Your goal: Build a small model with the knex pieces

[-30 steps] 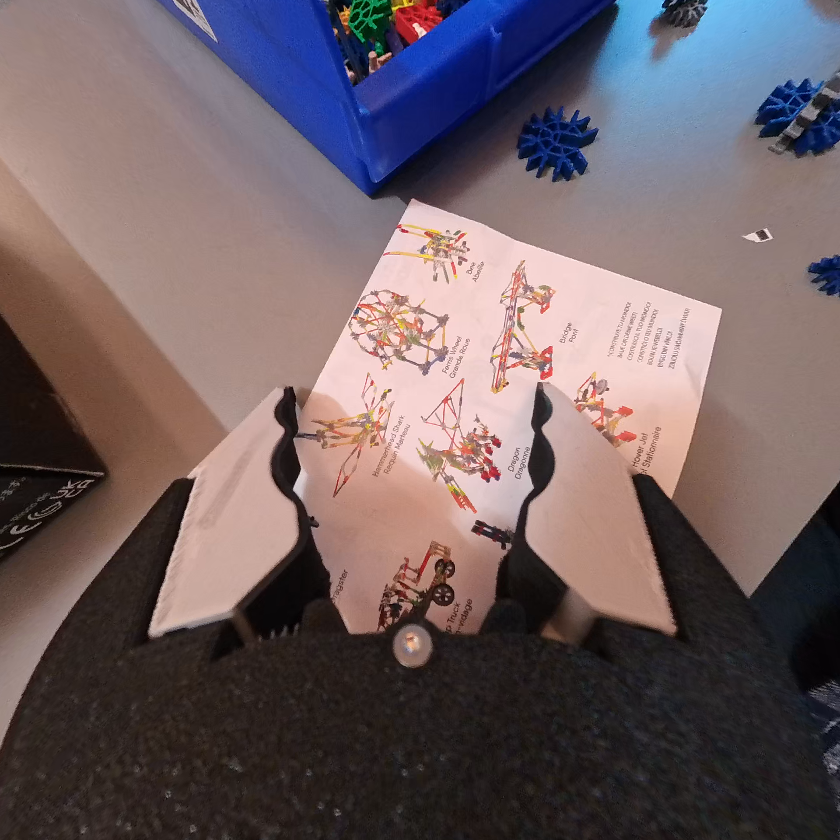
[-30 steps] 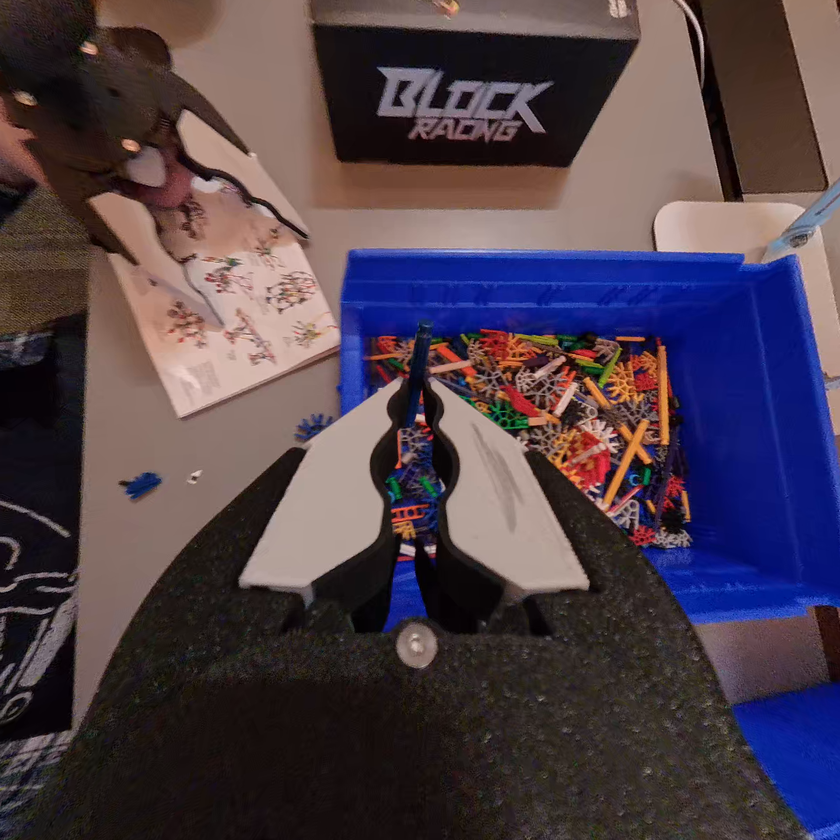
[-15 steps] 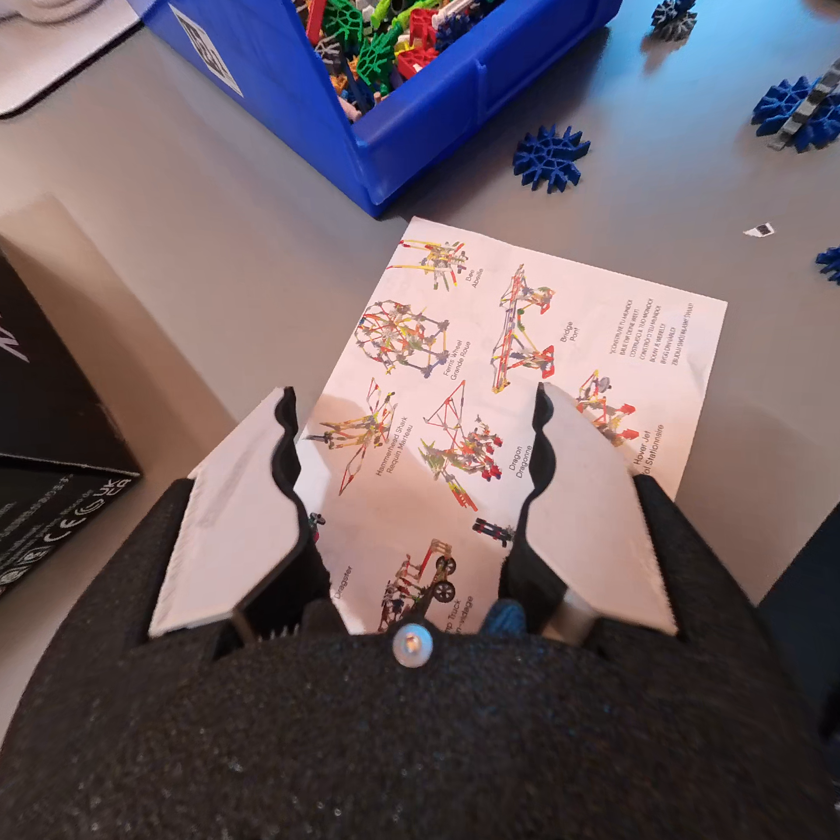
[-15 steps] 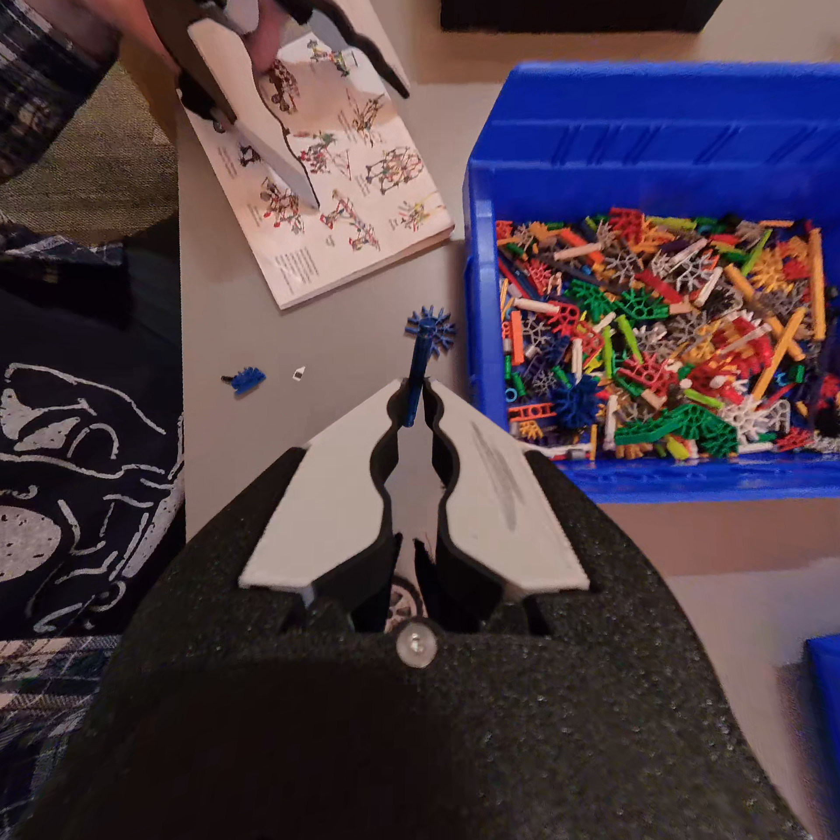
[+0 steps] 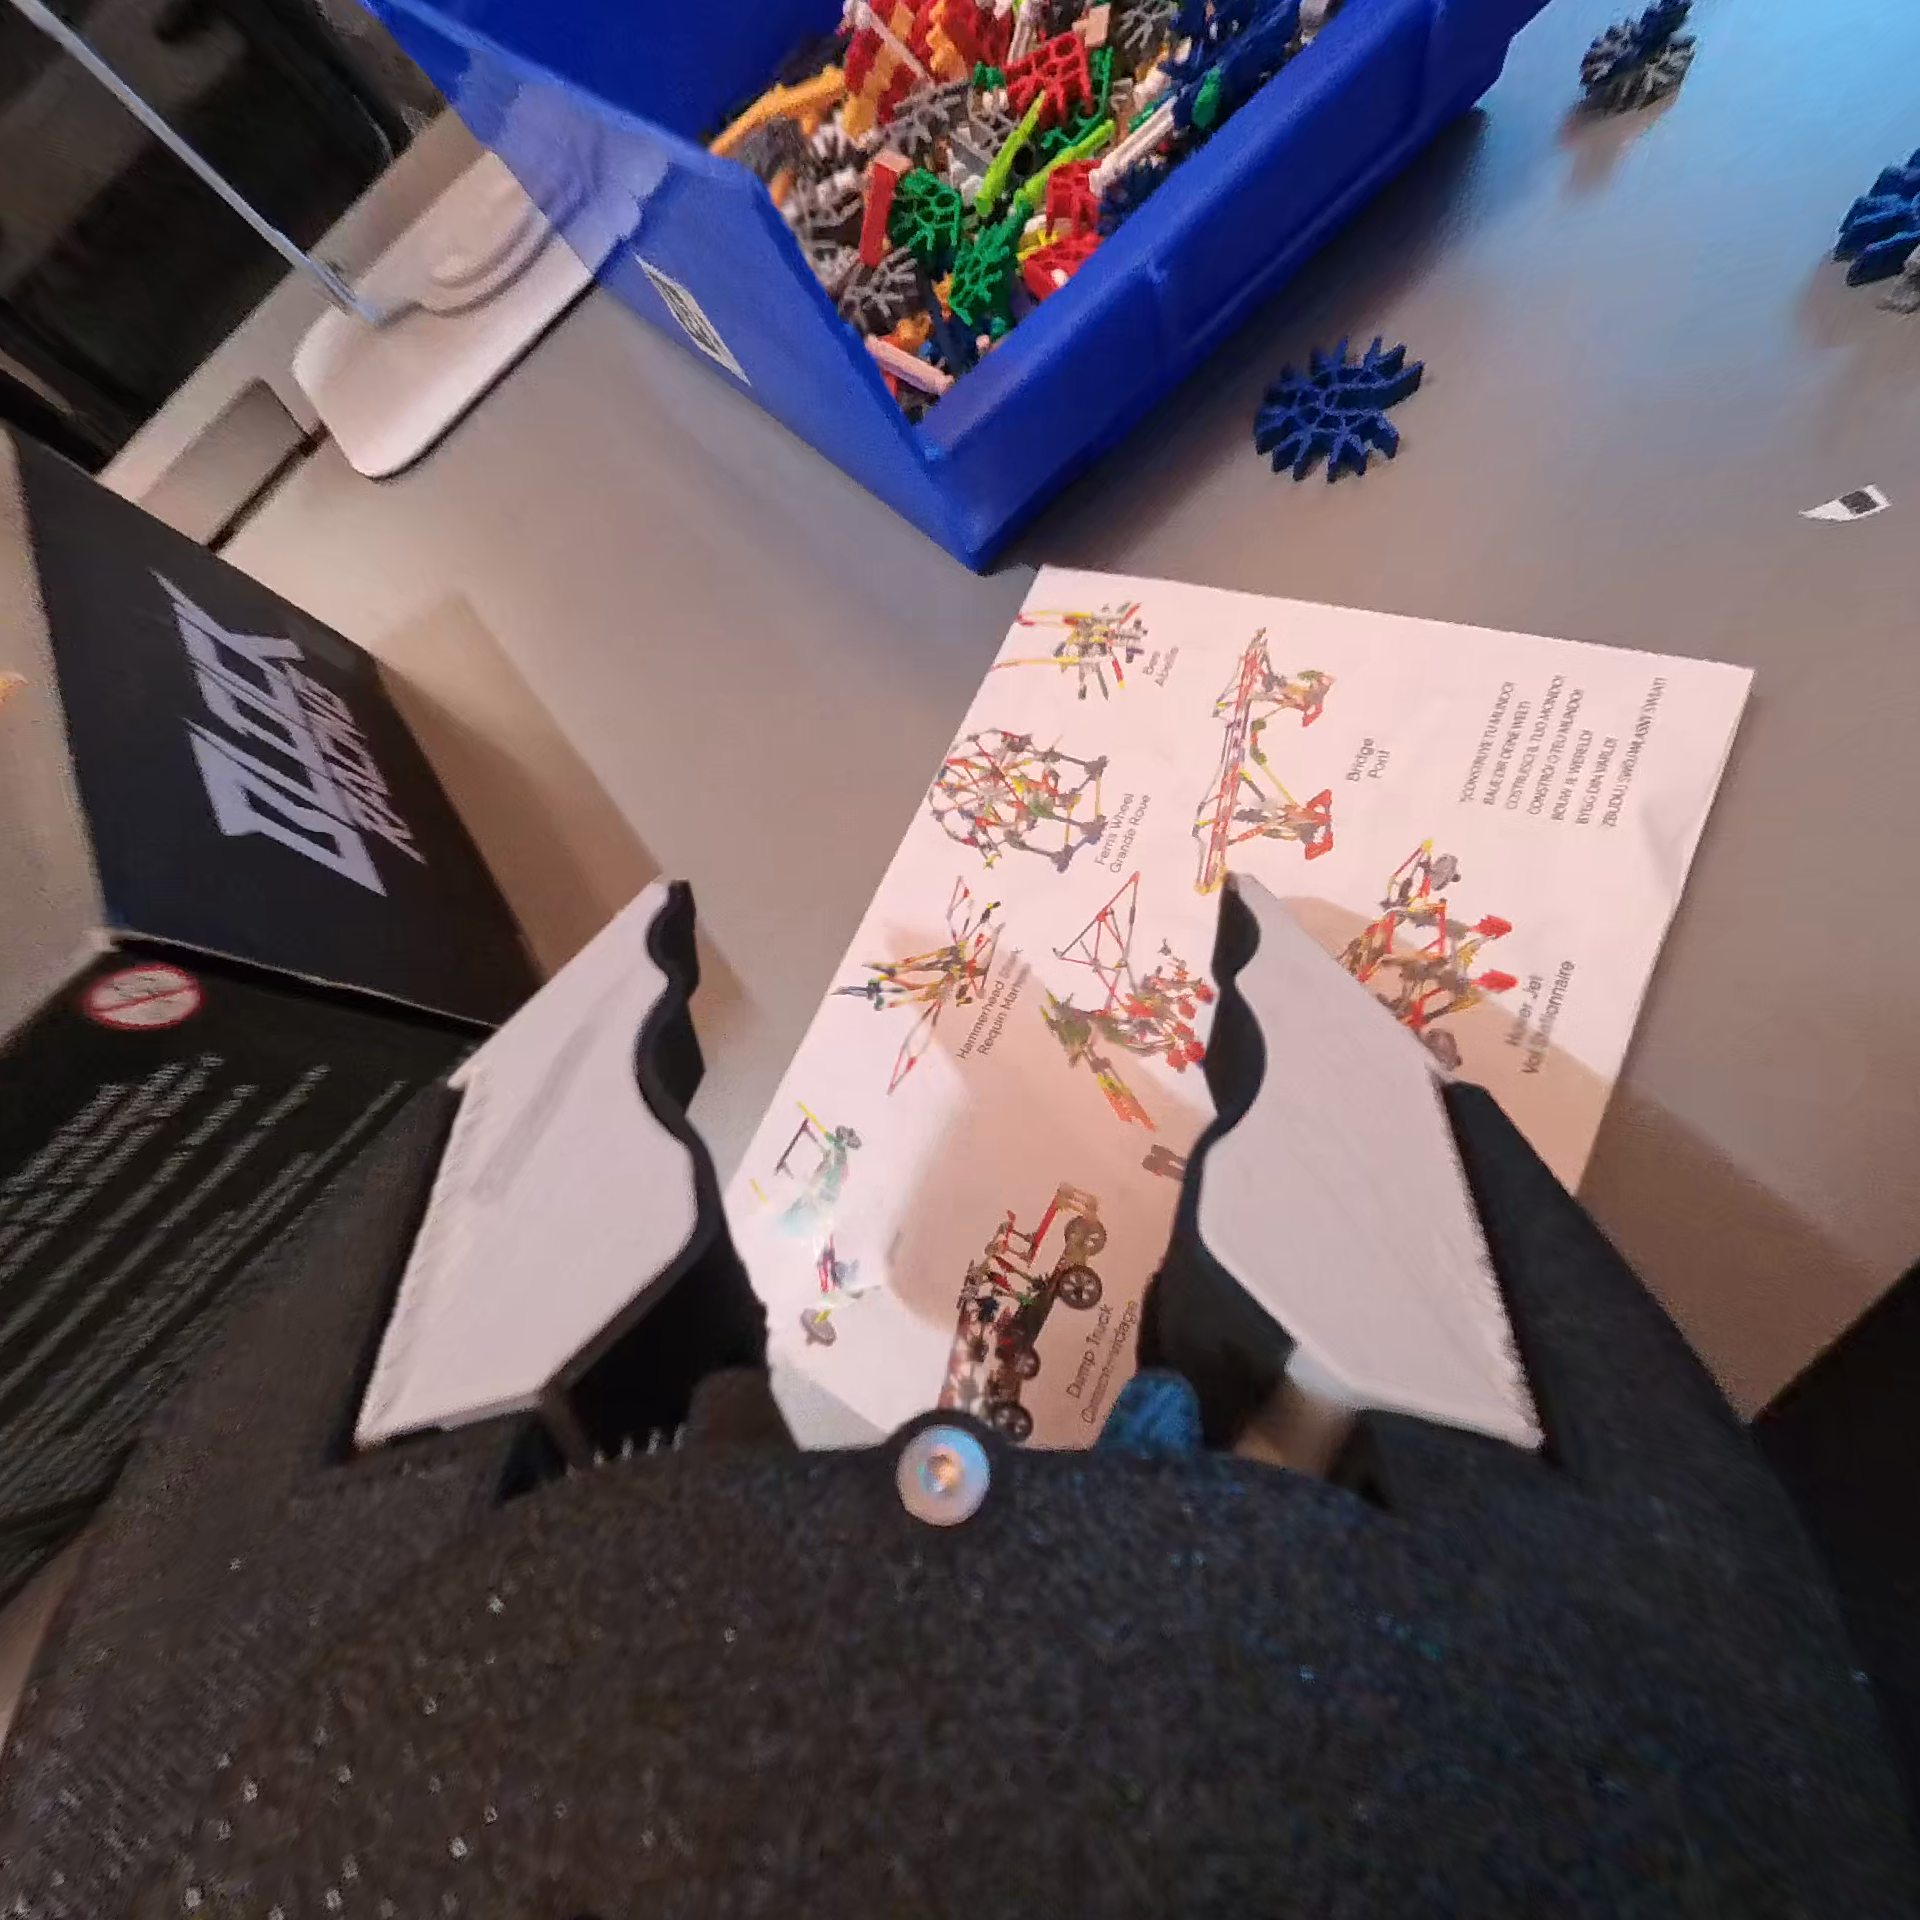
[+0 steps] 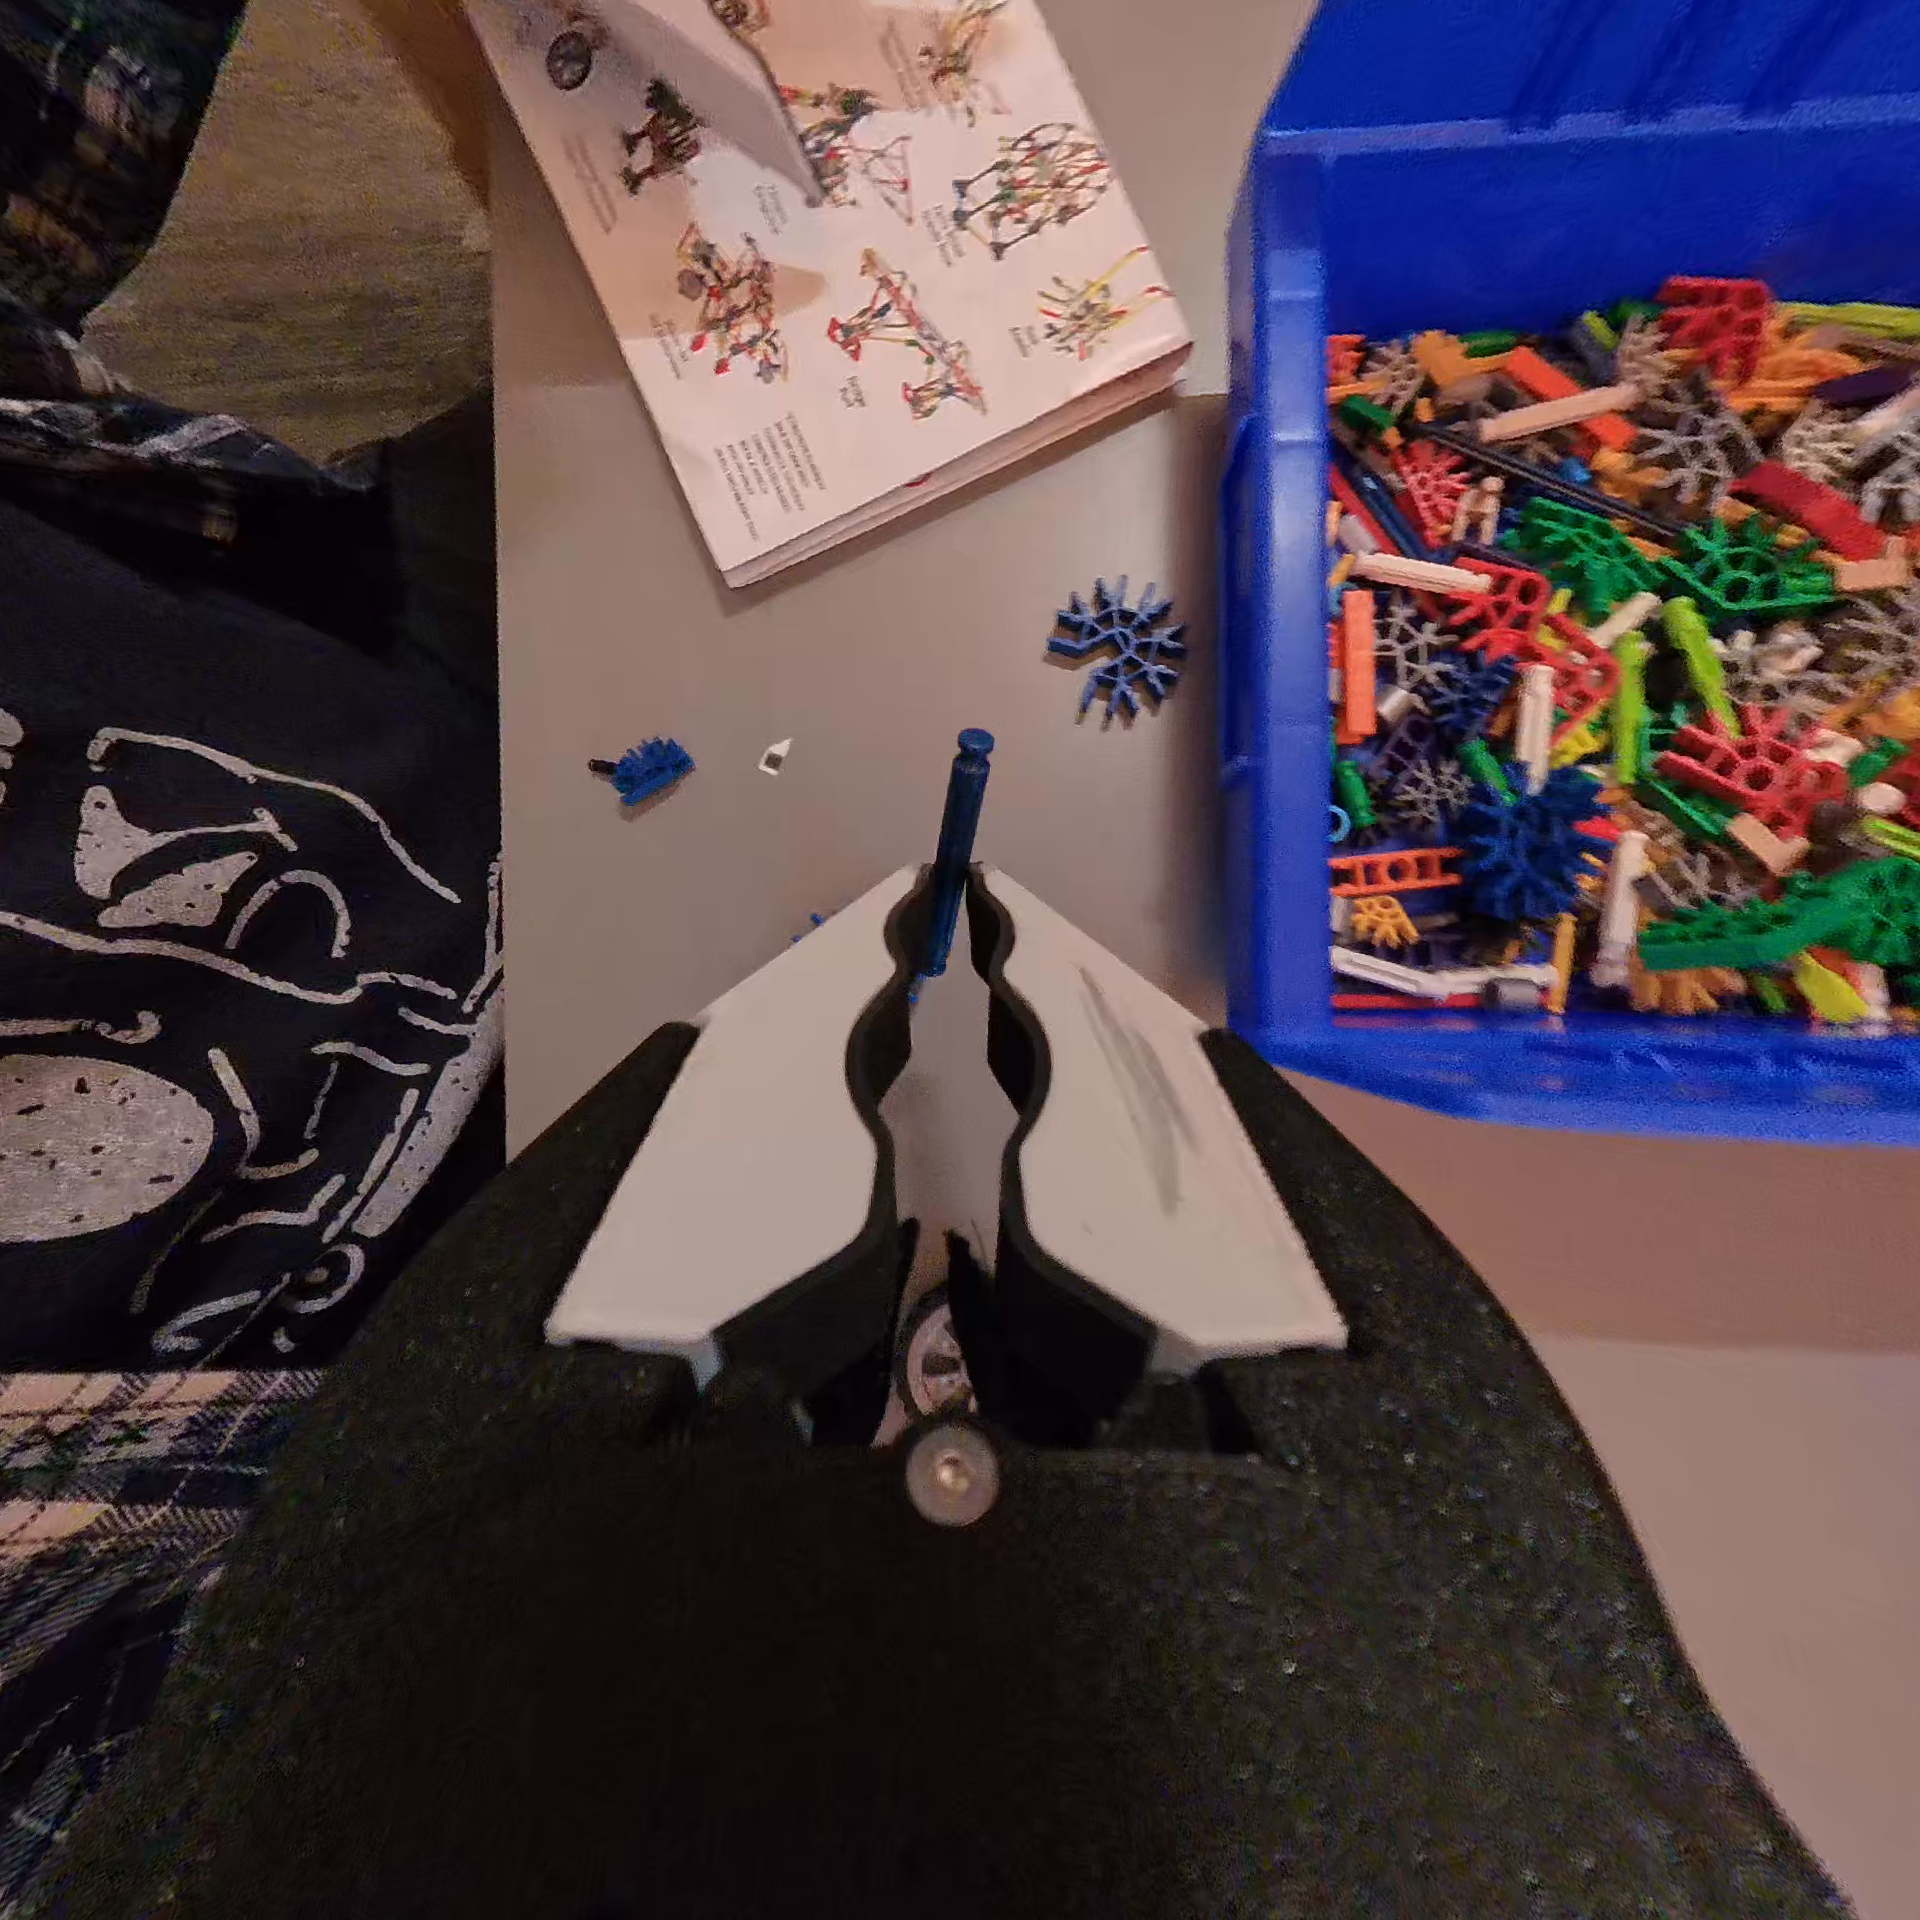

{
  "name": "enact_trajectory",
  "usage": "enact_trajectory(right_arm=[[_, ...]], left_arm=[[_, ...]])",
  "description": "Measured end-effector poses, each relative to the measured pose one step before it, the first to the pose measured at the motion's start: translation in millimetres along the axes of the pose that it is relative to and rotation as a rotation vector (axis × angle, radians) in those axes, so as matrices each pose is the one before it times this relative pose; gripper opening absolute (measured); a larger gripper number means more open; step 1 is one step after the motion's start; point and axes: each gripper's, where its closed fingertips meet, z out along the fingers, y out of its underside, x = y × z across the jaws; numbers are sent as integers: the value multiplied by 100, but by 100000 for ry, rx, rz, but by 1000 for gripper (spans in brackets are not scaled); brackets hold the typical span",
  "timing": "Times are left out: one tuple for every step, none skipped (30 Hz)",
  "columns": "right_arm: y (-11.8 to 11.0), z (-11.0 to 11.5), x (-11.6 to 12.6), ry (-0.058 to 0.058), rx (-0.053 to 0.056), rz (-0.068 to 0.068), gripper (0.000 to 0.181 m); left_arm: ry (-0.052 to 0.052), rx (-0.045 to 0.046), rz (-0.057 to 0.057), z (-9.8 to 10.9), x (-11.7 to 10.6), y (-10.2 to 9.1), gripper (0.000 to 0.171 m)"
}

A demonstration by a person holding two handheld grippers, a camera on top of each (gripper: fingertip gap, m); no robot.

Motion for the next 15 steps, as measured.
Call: enact_trajectory(right_arm=[[-65, 404, -330, -2192, -549, -692, 5], [-157, 447, -357, -2515, -349, -440, 5], [-117, 484, -280, -2158, -898, -605, 5], [-23, 478, -175, -1337, -1626, -1139, 6], [-25, 407, -72, -651, -1579, -1094, 6], [-96, 270, -39, -378, -896, -555, 5], [-88, 145, -52, -362, -495, -342, 5], [-1, 23, -84, -269, -437, -605, 5], [99, -71, -126, -210, -510, -499, 5], [168, -119, -67, 251, -463, -123, 5], [143, -188, 18, 767, 1, 228, 6], [113, -193, 3, 545, 368, 602, 5], [171, -200, -57, 257, 113, 584, 5], [283, -185, -75, 351, -290, 298, 5], [320, -169, -69, 462, -387, 331, 5]], left_arm=[[-1073, 528, 1137, -262, -16, -370, 97], [-284, 411, 1028, -228, 155, -363, 97], [158, 592, 737, -167, 265, -404, 97], [275, 1113, 852, -134, 349, -474, 97], [546, 1437, 830, -85, 438, -513, 96], [1169, 1152, 463, -13, 541, -444, 96], [1440, 812, 365, 48, 600, -383, 96], [1245, 587, 686, 92, 582, -339, 96], [1134, 540, 991, 104, 571, -328, 96], [1312, 566, 879, 117, 571, -339, 96], [1480, 346, 891, 128, 531, -297, 96], [962, 290, 993, 117, 380, -250, 96], [591, 387, 598, 108, 229, -232, 96], [704, 84, 297, 83, 172, -141, 96], [408, -106, 224, 61, 78, -40, 96]])
